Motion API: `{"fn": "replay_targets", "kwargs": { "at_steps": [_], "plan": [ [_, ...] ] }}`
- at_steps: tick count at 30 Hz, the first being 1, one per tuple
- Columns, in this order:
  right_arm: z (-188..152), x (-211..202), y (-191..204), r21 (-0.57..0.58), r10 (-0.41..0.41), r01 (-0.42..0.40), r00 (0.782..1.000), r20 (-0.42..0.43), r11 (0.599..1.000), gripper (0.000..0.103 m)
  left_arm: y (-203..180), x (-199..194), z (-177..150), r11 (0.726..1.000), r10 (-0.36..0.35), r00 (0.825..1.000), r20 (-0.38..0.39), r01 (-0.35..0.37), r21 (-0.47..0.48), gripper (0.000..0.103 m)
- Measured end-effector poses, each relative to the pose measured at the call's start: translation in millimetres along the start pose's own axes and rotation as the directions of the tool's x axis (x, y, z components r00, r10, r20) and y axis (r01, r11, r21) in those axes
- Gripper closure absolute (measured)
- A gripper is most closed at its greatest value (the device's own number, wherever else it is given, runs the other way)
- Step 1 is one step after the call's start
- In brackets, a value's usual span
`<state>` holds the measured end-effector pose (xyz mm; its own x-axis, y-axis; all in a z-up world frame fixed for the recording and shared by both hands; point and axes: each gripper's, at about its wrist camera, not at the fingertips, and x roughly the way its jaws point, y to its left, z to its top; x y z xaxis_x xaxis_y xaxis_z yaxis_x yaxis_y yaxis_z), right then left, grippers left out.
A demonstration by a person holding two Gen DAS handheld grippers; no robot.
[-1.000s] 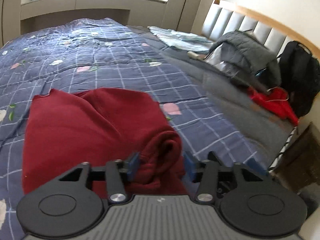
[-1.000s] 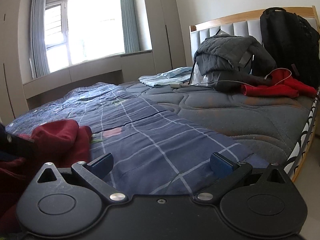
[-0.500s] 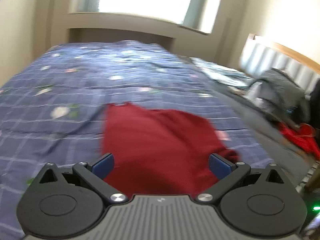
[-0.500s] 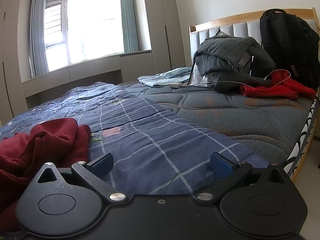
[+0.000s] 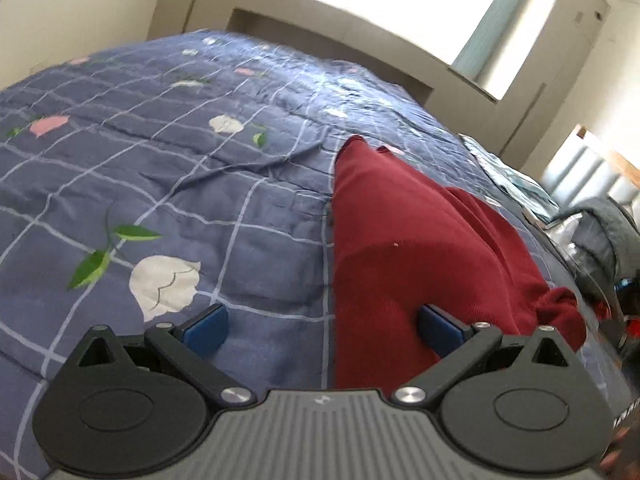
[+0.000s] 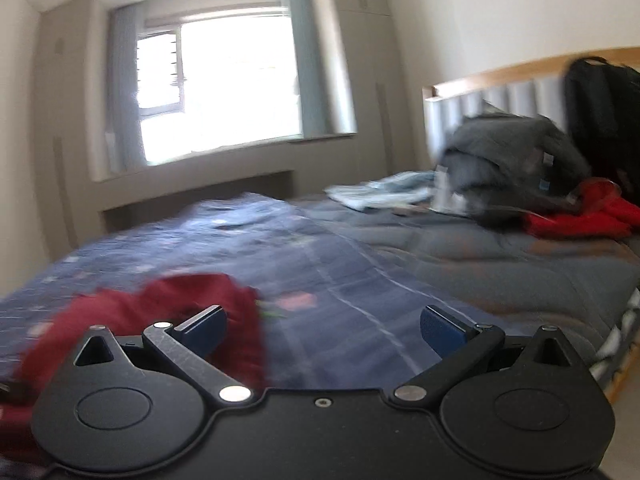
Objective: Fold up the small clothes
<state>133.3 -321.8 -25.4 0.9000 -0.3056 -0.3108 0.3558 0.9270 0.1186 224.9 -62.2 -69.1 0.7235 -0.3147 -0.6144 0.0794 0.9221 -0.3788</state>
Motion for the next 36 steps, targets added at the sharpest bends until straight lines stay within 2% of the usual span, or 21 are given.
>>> {"fn": "replay_targets", "kwargs": {
  "at_steps": [2,5,7,10,15,19,23,25,27,29,30,32,36],
  "plan": [
    [6,1,15,-0.029,0.073,-0.074,0.996,-0.058,0.997,0.0,-1,-1,-1,1.0,-0.013,1.0,0.004,0.013,0.016,0.001],
    [6,3,39,-0.09,0.103,-0.112,0.99,-0.094,0.99,0.0,1,-4,-3,0.999,-0.04,0.999,0.005,0.04,0.015,0.001],
    [2,6,47,-0.131,0.083,-0.098,0.99,-0.115,0.986,0.0,2,-5,-4,0.999,-0.049,0.999,0.004,0.049,0.024,0.001],
    [-5,9,47,-0.162,0.012,-0.039,0.986,-0.165,0.986,0.0,2,-8,-7,0.998,-0.054,0.998,0.007,0.054,0.036,0.001],
    [-21,2,24,-0.178,-0.105,0.065,0.968,-0.228,0.982,0.0,5,-10,-8,0.997,-0.069,0.998,0.007,0.068,0.033,0.001],
    [-19,-14,18,-0.139,-0.077,0.052,0.979,-0.188,0.989,0.0,5,-10,-8,0.997,-0.071,0.997,0.009,0.071,0.032,0.001],
    [-4,-21,36,-0.13,0.037,-0.053,0.992,-0.12,0.99,0.0,6,-11,-9,0.997,-0.075,0.997,0.012,0.075,0.035,0.001],
    [1,-16,48,-0.141,0.081,-0.097,0.989,-0.12,0.985,0.0,6,-11,-9,0.996,-0.078,0.997,0.011,0.078,0.035,0.001],
    [0,-1,58,-0.168,0.095,-0.121,0.983,-0.155,0.978,0.0,6,-12,-9,0.996,-0.079,0.997,0.012,0.078,0.034,0.001],
    [-4,13,62,-0.193,0.058,-0.097,0.978,-0.199,0.976,0.001,6,-12,-9,0.996,-0.077,0.997,0.012,0.076,0.035,0.001],
    [-8,18,61,-0.206,0.005,-0.052,0.974,-0.225,0.977,0.001,6,-12,-9,0.996,-0.077,0.997,0.011,0.077,0.034,0.001],
    [-14,18,50,-0.185,-0.039,-0.008,0.968,-0.248,0.983,0.0,7,-12,-9,0.996,-0.08,0.997,0.011,0.08,0.033,0.001],
    [-29,7,28,-0.142,-0.043,0.002,0.958,-0.282,0.99,0.001,7,-12,-10,0.996,-0.083,0.997,0.009,0.082,0.041,0.0]
  ]
}}
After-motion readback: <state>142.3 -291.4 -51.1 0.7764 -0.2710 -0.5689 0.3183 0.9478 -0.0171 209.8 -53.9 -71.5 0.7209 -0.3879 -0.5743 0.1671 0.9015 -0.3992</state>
